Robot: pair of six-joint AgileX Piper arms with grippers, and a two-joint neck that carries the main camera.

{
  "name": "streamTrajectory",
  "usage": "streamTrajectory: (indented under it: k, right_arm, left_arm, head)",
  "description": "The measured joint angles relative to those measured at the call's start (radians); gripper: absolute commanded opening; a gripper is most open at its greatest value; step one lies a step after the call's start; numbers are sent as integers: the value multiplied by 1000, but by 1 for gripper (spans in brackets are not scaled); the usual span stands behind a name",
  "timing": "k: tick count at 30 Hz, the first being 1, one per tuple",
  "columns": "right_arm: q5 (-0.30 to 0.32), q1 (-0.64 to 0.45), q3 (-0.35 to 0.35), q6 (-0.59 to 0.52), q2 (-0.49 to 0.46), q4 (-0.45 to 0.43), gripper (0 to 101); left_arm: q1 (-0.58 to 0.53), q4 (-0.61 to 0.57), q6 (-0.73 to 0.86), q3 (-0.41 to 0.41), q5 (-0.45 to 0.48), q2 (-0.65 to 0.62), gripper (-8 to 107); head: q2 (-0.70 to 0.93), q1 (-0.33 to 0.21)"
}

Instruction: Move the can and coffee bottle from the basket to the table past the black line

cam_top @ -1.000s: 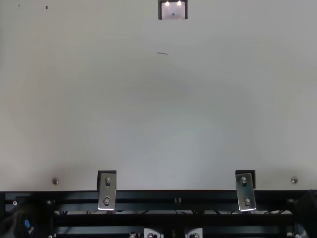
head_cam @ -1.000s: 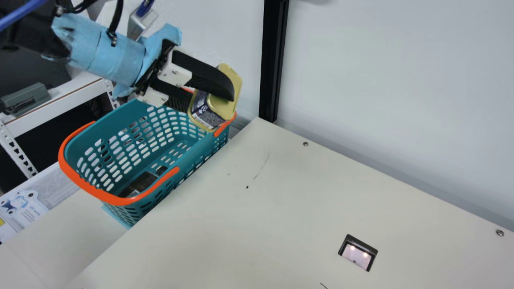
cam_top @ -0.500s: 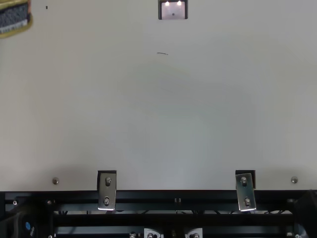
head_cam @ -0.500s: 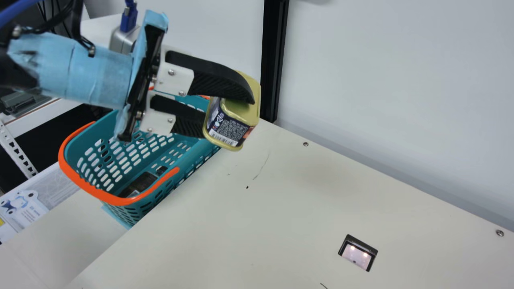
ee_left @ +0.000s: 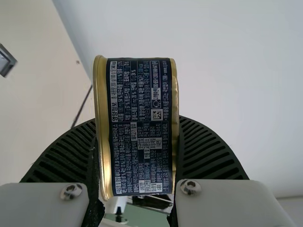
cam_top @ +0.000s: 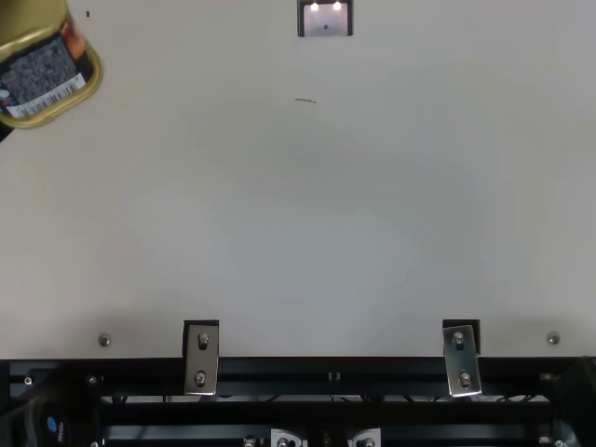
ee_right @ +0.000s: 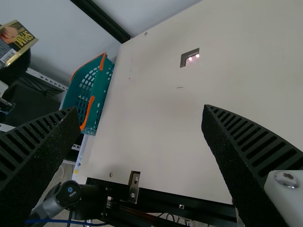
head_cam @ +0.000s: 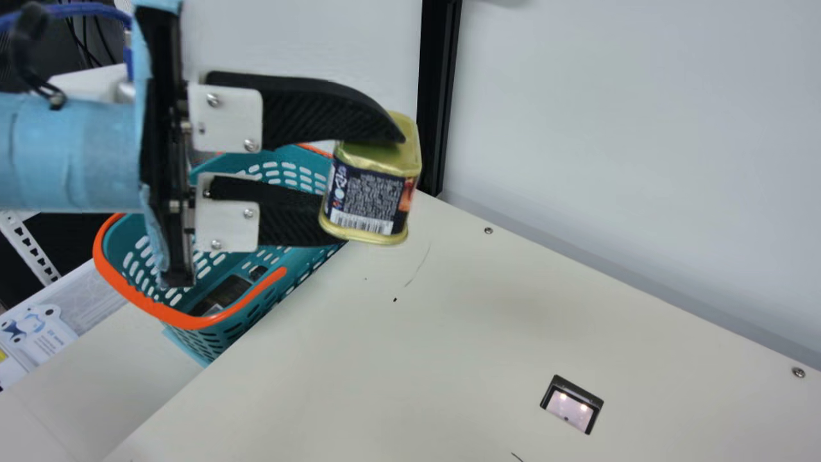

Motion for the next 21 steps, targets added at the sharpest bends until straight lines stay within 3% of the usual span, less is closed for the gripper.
streamTrajectory:
  k: [12,21]
  right_arm:
    - [0,0,0,0,0,0,101]
    - [0,0,0,0,0,0,101]
  left_arm:
    - [8,-161,-133,45,2,-104,10]
    - [8,-165,-133,45,-1,-104,10]
  head:
    - [0,0]
    - [0,-5]
